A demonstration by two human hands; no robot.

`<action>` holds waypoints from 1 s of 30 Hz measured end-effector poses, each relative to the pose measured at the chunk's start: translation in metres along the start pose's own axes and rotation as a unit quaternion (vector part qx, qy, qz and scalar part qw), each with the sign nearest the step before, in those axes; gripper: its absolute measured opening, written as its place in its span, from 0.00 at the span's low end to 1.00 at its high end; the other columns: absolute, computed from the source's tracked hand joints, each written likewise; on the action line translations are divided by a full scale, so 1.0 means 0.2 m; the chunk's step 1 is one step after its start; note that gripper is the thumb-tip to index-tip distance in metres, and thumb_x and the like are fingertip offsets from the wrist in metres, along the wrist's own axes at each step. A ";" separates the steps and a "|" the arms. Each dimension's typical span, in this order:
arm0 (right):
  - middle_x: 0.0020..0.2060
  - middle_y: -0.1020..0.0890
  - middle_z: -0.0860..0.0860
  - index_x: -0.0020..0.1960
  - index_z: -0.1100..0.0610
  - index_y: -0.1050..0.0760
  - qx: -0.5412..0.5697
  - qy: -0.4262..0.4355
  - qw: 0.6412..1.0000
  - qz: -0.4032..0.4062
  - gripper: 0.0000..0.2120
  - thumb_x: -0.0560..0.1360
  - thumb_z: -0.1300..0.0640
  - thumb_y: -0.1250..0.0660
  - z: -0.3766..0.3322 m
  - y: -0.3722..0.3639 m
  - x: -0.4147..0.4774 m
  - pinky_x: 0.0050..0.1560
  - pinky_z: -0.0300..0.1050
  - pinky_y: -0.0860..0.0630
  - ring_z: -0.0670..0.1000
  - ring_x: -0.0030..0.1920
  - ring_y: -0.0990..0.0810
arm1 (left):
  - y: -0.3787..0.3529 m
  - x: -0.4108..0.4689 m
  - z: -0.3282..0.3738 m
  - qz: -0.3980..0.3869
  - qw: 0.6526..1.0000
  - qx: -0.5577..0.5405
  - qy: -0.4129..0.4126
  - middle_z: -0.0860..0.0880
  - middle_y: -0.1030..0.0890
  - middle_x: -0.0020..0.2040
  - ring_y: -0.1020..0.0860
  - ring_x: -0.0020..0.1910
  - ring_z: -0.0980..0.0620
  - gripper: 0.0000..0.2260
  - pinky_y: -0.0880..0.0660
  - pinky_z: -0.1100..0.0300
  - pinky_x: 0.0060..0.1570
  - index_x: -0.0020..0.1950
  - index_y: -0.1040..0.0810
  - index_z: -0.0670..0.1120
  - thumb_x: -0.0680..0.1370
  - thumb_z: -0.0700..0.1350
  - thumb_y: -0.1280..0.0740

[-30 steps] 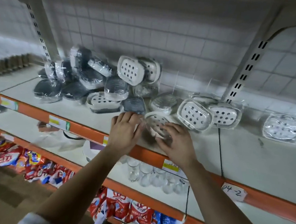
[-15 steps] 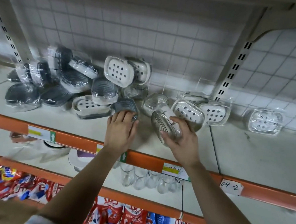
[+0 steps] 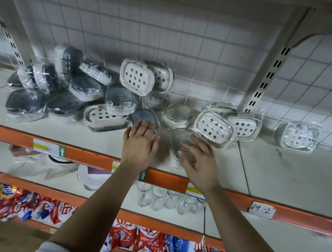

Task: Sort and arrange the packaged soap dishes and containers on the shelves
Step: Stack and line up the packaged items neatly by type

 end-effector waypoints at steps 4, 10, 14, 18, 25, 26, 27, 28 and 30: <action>0.67 0.28 0.48 0.61 0.49 0.24 -0.068 -0.029 0.997 -0.024 0.26 0.68 0.38 0.28 -0.02 -0.01 0.00 0.65 0.53 0.30 0.55 0.67 0.31 | 0.01 0.00 0.00 0.000 1.000 0.015 0.013 0.46 0.29 0.67 0.36 0.68 0.43 0.23 0.34 0.45 0.63 0.69 0.27 0.46 0.79 0.58 0.41; 0.65 0.28 0.50 0.63 0.52 0.27 -0.089 -0.024 0.995 -0.023 0.26 0.69 0.42 0.28 -0.02 -0.02 0.00 0.62 0.52 0.29 0.58 0.63 0.30 | 0.04 0.00 0.01 0.002 0.999 -0.008 0.045 0.45 0.27 0.62 0.35 0.66 0.38 0.18 0.30 0.42 0.62 0.60 0.24 0.46 0.75 0.55 0.31; 0.59 0.24 0.50 0.60 0.53 0.25 -0.021 -0.027 0.999 0.017 0.22 0.68 0.49 0.26 -0.01 0.04 -0.03 0.57 0.53 0.26 0.57 0.58 0.26 | 0.06 0.00 0.02 0.027 0.999 -0.036 0.021 0.43 0.23 0.59 0.29 0.61 0.40 0.13 0.28 0.45 0.58 0.57 0.23 0.43 0.75 0.47 0.30; 0.58 0.22 0.51 0.60 0.54 0.25 -0.016 -0.013 0.999 0.038 0.22 0.69 0.48 0.28 0.04 0.16 -0.10 0.54 0.53 0.24 0.57 0.55 0.24 | 0.09 -0.06 0.07 0.096 0.990 -0.107 -0.011 0.42 0.19 0.53 0.25 0.55 0.40 0.10 0.26 0.51 0.50 0.52 0.23 0.42 0.74 0.43 0.28; 0.61 0.23 0.55 0.61 0.58 0.24 -0.030 -0.013 0.997 0.065 0.24 0.69 0.48 0.30 0.18 0.42 -0.35 0.58 0.52 0.25 0.59 0.58 0.24 | 0.08 -0.26 0.40 0.145 0.976 -0.109 -0.124 0.43 0.17 0.52 0.23 0.55 0.43 0.09 0.26 0.53 0.57 0.51 0.22 0.41 0.74 0.45 0.30; 0.61 0.23 0.55 0.61 0.58 0.23 -0.037 -0.014 0.997 0.067 0.24 0.68 0.48 0.29 0.21 0.47 -0.41 0.58 0.52 0.26 0.59 0.59 0.25 | 0.07 -0.30 0.47 0.143 0.974 -0.110 -0.138 0.43 0.17 0.52 0.23 0.55 0.42 0.10 0.26 0.52 0.57 0.51 0.21 0.40 0.75 0.46 0.32; 0.61 0.22 0.56 0.61 0.59 0.23 -0.042 -0.017 0.997 0.069 0.24 0.68 0.49 0.29 0.24 0.51 -0.47 0.58 0.54 0.25 0.60 0.59 0.25 | 0.07 -0.34 0.54 0.142 0.972 -0.111 -0.150 0.42 0.17 0.52 0.22 0.54 0.42 0.10 0.26 0.51 0.57 0.50 0.21 0.40 0.75 0.46 0.33; 0.61 0.22 0.56 0.61 0.59 0.23 -0.046 -0.018 0.996 0.070 0.24 0.68 0.49 0.28 0.28 0.56 -0.52 0.58 0.55 0.25 0.60 0.59 0.25 | 0.06 -0.37 0.60 0.139 0.971 -0.113 -0.158 0.42 0.17 0.52 0.22 0.54 0.41 0.11 0.25 0.51 0.57 0.50 0.21 0.39 0.75 0.46 0.33; 0.62 0.22 0.56 0.61 0.59 0.23 -0.050 -0.025 0.996 0.071 0.24 0.68 0.50 0.27 0.35 0.68 -0.64 0.59 0.55 0.26 0.60 0.60 0.26 | 0.03 -0.48 0.75 0.133 0.969 -0.119 -0.172 0.42 0.17 0.52 0.21 0.54 0.41 0.11 0.25 0.50 0.57 0.50 0.21 0.39 0.75 0.46 0.33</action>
Point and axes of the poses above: each hand's wrist, its own x-axis towards the middle knuckle, its own y-axis out of the back of the hand, z = x × y, the point moved 1 cm from there along x, towards the middle knuckle
